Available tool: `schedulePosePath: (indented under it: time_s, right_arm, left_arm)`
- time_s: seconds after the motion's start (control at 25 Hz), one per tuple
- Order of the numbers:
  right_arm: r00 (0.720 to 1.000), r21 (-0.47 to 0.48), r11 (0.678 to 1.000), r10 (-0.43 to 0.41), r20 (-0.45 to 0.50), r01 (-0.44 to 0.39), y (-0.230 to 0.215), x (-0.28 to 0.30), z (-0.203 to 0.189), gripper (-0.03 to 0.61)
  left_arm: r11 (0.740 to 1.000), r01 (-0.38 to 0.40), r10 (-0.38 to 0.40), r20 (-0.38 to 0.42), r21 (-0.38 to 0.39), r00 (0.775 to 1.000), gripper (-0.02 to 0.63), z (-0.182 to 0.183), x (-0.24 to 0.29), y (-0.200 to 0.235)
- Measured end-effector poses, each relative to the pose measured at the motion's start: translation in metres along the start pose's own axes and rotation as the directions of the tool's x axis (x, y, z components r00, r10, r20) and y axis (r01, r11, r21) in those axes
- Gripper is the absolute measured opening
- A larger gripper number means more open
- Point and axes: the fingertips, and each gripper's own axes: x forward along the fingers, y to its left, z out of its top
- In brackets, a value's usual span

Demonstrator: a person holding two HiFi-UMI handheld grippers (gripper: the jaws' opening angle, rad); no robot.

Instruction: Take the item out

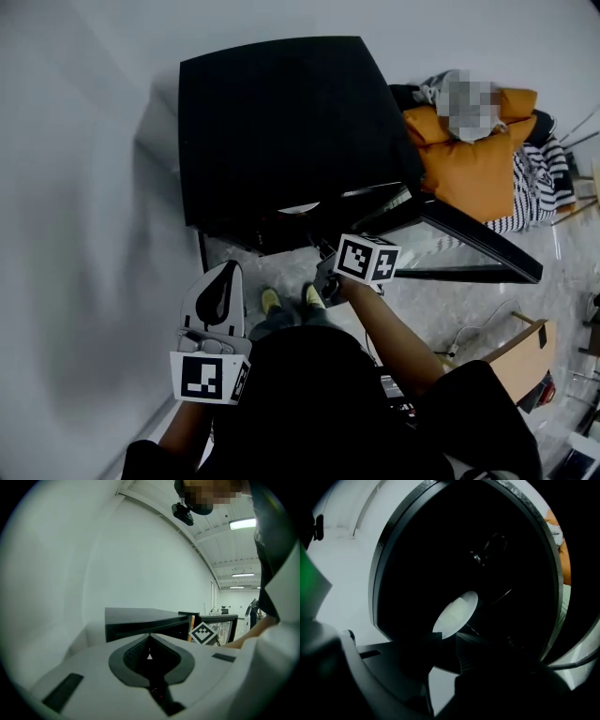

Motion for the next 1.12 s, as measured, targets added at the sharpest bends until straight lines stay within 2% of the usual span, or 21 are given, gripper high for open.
schedulePosePath:
  time_s: [0.32,0.56,0.96,1.12]
  right_arm:
    - [1.000,0.161,0.986,0.031,0.002,-0.031,-0.004,0.019,0.001,0.087]
    - [0.996,0.316,0.945,0.079,0.034,-0.086,-0.004,0.023,0.005,0.094]
    - [0.994,0.388,0.916,0.108,0.017,-0.106,-0.006,0.039,0.009,0.095]
    - [0.993,0.417,0.902,0.114,0.017,-0.111,-0.004,0.037,0.009,0.064]
  left_arm:
    - [1.000,-0.031,0.031,0.004,-0.004,1.000,0.009,-0.001,-0.010,0.018]
    - [1.000,-0.031,0.031,0.008,0.004,0.999,0.009,0.001,-0.012,0.020]
    - [0.999,-0.038,0.038,0.007,0.011,0.999,0.009,0.001,-0.011,0.022]
    - [0.999,-0.042,0.042,0.006,0.005,0.999,0.009,0.000,-0.011,0.023]
